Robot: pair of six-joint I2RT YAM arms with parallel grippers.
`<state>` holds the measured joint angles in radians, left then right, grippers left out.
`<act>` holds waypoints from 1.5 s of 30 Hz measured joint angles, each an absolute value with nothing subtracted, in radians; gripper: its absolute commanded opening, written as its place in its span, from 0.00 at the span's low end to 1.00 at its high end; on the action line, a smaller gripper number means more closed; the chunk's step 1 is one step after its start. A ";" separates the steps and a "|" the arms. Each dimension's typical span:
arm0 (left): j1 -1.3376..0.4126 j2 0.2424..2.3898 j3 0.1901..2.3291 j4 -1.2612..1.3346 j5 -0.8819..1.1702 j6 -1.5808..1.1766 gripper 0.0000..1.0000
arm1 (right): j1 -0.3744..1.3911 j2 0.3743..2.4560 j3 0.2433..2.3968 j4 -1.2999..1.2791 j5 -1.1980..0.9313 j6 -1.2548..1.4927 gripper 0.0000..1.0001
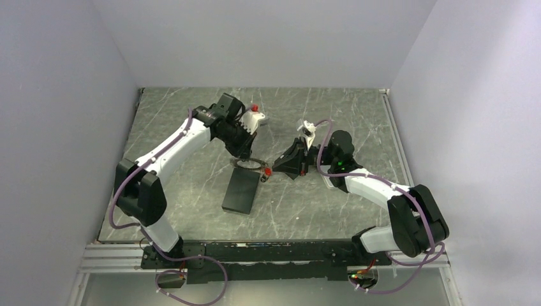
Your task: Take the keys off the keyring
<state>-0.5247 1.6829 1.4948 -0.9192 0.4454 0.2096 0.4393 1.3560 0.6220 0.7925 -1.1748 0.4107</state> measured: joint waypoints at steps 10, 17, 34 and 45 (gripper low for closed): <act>-0.464 1.658 1.435 -0.779 0.492 0.322 0.00 | 0.439 1.371 0.623 0.789 -1.162 0.422 0.36; -0.462 1.774 1.529 -0.841 0.526 0.351 0.00 | 0.440 1.375 0.624 0.758 -1.133 0.397 0.46; -0.544 1.964 2.049 -1.405 0.495 0.315 0.00 | 0.448 1.409 0.625 0.837 -0.978 0.354 0.63; -0.587 1.965 2.049 -1.472 0.503 0.185 0.00 | 0.507 1.417 0.629 0.839 -0.950 0.261 0.58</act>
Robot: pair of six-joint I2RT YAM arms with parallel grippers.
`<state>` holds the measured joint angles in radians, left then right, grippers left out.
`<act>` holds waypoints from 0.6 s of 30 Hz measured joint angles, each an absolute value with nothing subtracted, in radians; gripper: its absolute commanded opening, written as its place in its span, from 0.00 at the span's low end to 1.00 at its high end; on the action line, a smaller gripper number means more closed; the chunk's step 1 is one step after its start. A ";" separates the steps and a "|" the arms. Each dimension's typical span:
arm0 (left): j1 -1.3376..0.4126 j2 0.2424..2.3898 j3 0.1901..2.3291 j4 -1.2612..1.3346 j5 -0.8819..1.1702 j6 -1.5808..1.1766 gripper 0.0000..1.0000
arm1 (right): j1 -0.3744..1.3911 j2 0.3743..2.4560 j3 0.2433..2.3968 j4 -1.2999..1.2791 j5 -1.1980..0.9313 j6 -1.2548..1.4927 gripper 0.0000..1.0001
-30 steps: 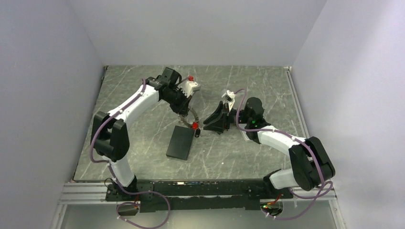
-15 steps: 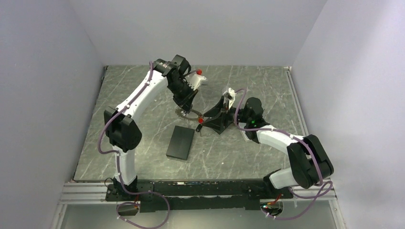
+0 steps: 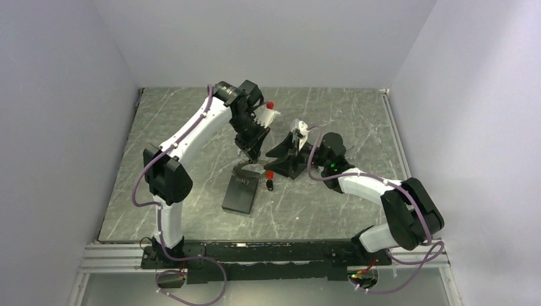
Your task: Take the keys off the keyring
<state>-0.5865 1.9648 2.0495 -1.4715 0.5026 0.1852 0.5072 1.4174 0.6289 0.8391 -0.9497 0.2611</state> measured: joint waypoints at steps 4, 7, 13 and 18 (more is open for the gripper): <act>-0.631 1.963 2.046 -1.472 0.500 0.162 0.00 | 0.531 1.419 0.629 0.839 -0.936 0.249 0.56; -0.653 1.962 2.041 -1.472 0.501 0.155 0.00 | 0.547 1.420 0.629 0.836 -0.913 0.234 0.55; -0.664 1.961 2.041 -1.472 0.508 0.146 0.00 | 0.555 1.420 0.629 0.798 -0.864 0.193 0.52; -0.661 1.958 2.031 -1.470 0.507 0.145 0.00 | 0.557 1.420 0.629 0.776 -0.849 0.160 0.51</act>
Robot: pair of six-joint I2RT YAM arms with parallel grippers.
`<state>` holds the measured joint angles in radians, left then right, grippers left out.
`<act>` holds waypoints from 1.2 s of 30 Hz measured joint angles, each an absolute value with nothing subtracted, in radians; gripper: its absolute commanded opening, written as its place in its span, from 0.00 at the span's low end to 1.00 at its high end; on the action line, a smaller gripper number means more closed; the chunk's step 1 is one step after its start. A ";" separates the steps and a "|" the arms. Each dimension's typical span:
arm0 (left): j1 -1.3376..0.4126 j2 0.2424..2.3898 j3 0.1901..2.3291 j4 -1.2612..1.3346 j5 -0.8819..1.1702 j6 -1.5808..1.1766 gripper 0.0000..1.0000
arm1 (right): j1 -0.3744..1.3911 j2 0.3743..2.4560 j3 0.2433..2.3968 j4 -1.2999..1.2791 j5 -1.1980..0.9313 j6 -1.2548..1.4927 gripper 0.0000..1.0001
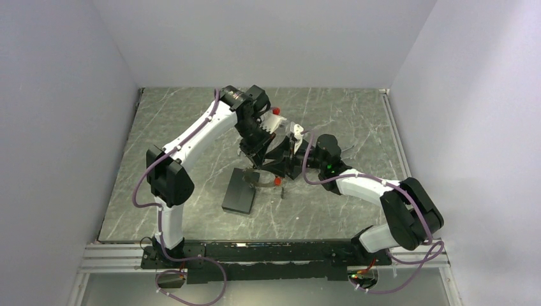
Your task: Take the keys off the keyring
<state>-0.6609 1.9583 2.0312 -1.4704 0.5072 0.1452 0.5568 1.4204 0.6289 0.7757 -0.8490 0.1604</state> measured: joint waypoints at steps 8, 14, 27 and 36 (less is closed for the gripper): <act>-0.661 1.953 2.016 -1.465 0.502 0.145 0.00 | 0.553 1.420 0.629 0.733 -0.846 0.116 0.50; -0.662 1.951 2.016 -1.468 0.517 0.145 0.00 | 0.544 1.420 0.629 0.682 -0.813 0.088 0.51; -0.662 1.951 2.016 -1.468 0.531 0.144 0.00 | 0.544 1.420 0.629 0.690 -0.827 0.120 0.55; -0.662 1.951 2.016 -1.469 0.562 0.144 0.00 | 0.549 1.420 0.638 0.697 -0.846 0.143 0.59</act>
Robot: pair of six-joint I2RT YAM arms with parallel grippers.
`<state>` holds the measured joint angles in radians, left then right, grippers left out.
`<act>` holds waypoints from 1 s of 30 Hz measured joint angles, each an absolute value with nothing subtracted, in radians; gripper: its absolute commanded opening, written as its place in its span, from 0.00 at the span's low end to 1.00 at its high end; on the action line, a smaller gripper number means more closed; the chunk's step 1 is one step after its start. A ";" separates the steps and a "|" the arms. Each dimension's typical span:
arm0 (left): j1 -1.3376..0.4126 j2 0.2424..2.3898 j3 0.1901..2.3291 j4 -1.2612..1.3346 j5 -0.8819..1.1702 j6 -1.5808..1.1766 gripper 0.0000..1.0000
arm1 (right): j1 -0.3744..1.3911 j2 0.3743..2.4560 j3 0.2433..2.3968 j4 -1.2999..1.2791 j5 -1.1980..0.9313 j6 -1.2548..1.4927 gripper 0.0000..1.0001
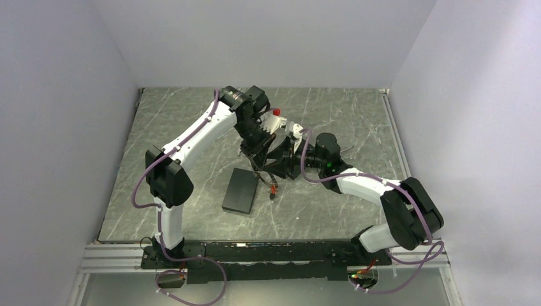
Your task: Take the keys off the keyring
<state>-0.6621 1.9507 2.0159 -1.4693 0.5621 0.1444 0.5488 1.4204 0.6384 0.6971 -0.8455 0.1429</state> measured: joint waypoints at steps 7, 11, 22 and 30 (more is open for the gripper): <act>-0.662 1.951 2.016 -1.480 0.564 0.145 0.00 | 0.560 1.423 0.642 0.696 -0.859 0.135 0.43; -0.662 1.951 2.016 -1.479 0.563 0.145 0.00 | 0.560 1.423 0.645 0.684 -0.857 0.117 0.30; -0.601 1.945 2.016 -1.478 0.560 0.144 0.00 | 0.561 1.423 0.652 0.678 -0.855 0.080 0.00; -0.553 1.945 2.016 -1.478 0.561 0.146 0.00 | 0.561 1.422 0.655 0.682 -0.893 0.064 0.00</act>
